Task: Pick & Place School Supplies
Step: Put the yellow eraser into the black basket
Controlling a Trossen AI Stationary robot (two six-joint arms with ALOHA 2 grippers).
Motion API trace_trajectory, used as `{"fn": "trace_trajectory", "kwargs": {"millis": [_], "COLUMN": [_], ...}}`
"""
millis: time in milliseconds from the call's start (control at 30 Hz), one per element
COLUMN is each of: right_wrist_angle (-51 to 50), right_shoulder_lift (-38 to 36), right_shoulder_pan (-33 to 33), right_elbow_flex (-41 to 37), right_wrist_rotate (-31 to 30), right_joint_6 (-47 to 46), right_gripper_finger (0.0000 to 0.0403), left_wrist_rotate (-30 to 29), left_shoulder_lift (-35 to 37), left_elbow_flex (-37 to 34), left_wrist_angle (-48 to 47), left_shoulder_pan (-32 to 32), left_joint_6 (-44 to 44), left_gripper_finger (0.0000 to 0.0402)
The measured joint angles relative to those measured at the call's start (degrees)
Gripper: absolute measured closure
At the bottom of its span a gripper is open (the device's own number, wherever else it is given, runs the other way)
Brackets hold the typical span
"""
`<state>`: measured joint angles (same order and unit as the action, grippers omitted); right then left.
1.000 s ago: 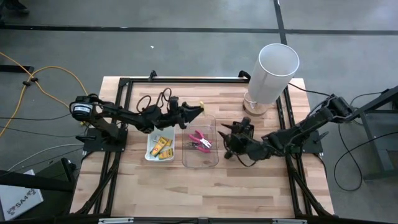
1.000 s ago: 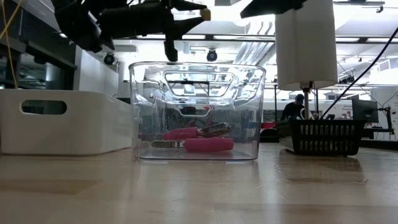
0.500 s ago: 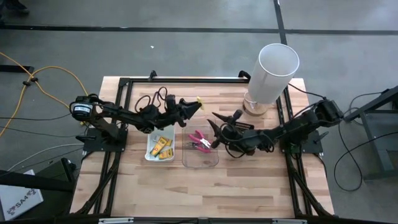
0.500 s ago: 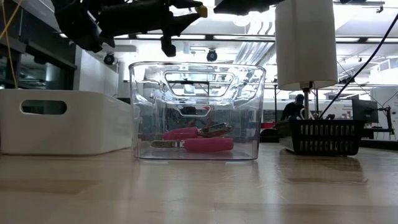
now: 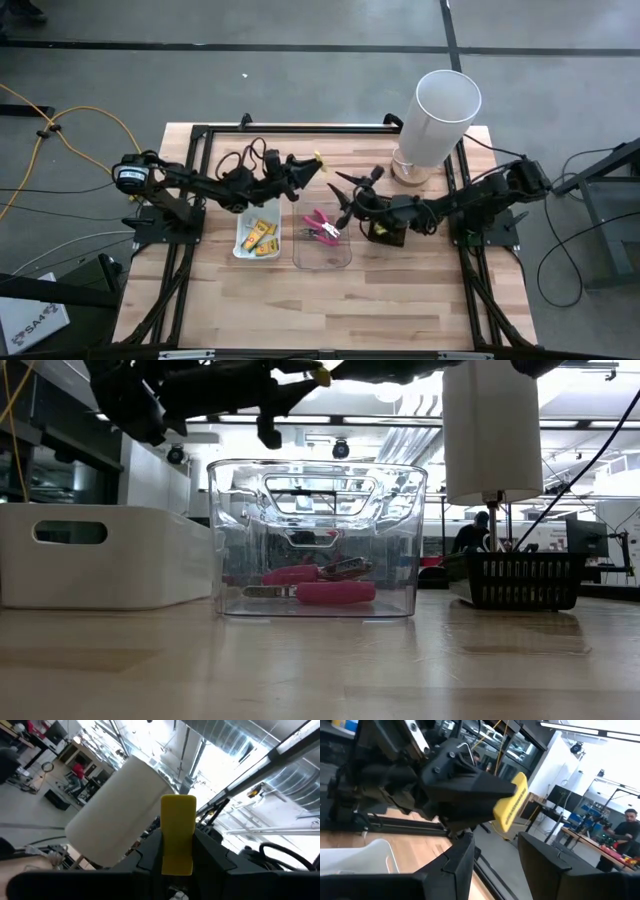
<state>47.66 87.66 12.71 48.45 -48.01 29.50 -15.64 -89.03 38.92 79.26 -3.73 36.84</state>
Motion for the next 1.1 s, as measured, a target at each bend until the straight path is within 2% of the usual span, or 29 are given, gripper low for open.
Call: {"fn": "trace_trajectory", "kwargs": {"millis": [233,800,1100], "right_wrist_angle": [1.0,2.4,4.9], "right_shoulder_lift": [0.0,0.0,0.0], "right_shoulder_pan": [-2.2,-5.8,-6.8], "right_elbow_flex": [0.0,0.0,0.0], "right_wrist_rotate": [4.8,7.6,11.1], "right_joint_6": [-0.9,-1.3,-1.3], "right_gripper_finger": [0.0259,0.0259,0.0259], "left_wrist_rotate": [-0.1,0.7,0.8], "left_shoulder_lift": [0.0,0.0,0.0], "left_elbow_flex": [0.0,2.3,2.3], "left_wrist_angle": [0.6,0.3,0.0], "left_shoulder_pan": [-1.9,-2.1,-2.1], "left_joint_6": [0.0,-2.6,-2.6], "left_gripper_finger": [0.0319,0.0319,0.0319]}}
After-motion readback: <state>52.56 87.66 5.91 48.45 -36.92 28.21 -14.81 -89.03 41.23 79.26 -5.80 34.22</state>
